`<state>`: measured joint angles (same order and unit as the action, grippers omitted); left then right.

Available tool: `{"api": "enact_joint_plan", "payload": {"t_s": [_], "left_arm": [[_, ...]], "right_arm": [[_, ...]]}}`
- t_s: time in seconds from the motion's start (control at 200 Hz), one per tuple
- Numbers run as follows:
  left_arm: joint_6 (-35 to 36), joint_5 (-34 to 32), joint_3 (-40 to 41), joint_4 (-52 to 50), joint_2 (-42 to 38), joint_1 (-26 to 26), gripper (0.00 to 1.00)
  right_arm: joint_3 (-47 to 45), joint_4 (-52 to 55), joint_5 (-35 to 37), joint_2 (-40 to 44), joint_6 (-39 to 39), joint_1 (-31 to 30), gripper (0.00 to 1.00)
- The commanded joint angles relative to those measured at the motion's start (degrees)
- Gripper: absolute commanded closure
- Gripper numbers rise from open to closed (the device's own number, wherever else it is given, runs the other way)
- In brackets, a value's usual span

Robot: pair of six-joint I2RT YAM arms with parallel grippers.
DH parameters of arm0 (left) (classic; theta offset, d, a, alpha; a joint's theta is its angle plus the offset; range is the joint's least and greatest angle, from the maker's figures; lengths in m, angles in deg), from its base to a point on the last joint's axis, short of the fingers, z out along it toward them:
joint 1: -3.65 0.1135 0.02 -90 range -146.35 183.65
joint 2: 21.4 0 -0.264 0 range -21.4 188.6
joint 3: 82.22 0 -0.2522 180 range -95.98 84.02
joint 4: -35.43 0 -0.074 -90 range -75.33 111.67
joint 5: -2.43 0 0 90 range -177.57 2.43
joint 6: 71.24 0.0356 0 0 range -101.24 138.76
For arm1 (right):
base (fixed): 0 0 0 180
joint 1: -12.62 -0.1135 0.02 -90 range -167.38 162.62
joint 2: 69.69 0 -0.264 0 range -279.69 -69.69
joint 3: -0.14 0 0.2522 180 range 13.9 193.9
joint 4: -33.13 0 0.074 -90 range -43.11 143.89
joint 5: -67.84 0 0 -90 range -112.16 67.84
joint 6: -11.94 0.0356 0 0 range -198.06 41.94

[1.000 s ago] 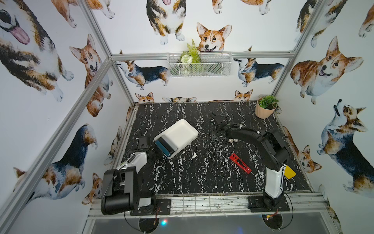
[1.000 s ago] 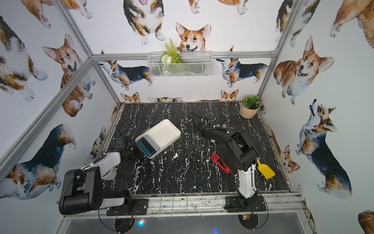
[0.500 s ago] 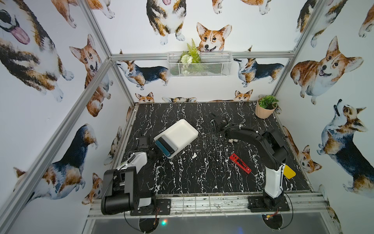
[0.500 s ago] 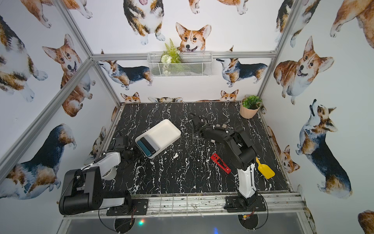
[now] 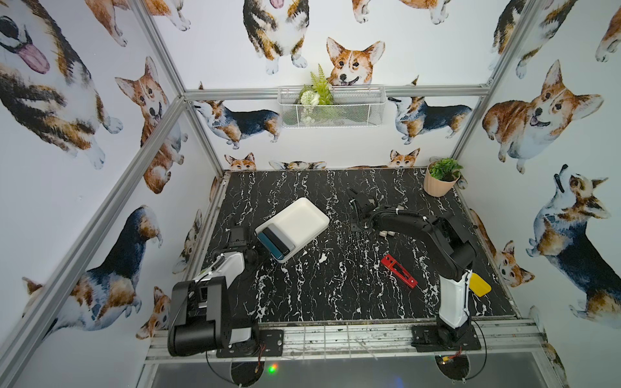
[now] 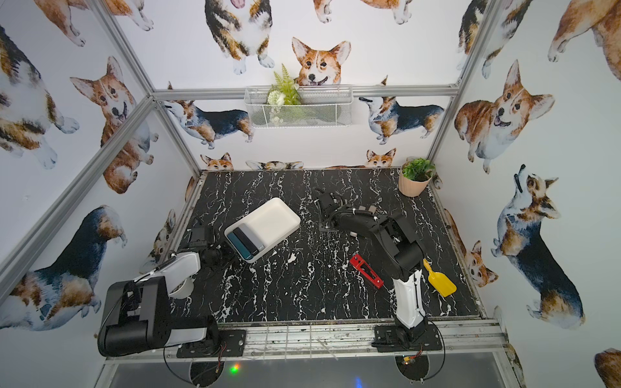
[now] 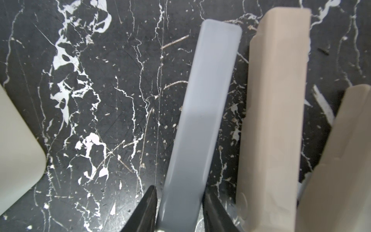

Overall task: Put the pruning pliers into the storage box
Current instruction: Pick up the pruning pliers from the center of the board.

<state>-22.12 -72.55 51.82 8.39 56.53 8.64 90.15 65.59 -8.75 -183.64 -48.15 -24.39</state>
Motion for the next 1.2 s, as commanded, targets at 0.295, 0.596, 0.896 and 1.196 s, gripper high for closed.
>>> {"api": "enact_joint_plan", "payload": {"t_s": [0.295, 0.596, 0.896, 1.196], "left_arm": [[-0.07, -0.24, 0.21, -1.66, 0.06, 0.04, 0.65], [-0.15, -0.17, 0.10, -1.58, 0.18, 0.00, 0.65], [-0.12, -0.25, 0.13, -1.58, 0.20, 0.02, 0.65], [-0.07, -0.44, 0.10, -1.84, 0.03, 0.01, 0.65]], "right_arm": [[0.45, -0.62, 0.55, -0.86, 0.50, 0.01, 0.67], [0.53, -0.59, -0.11, -0.35, 0.16, 0.09, 0.80], [-1.85, -4.50, -3.16, 1.35, -0.41, 0.01, 1.00], [-2.41, -5.16, -3.88, 1.80, -0.64, -0.08, 1.00]]}}
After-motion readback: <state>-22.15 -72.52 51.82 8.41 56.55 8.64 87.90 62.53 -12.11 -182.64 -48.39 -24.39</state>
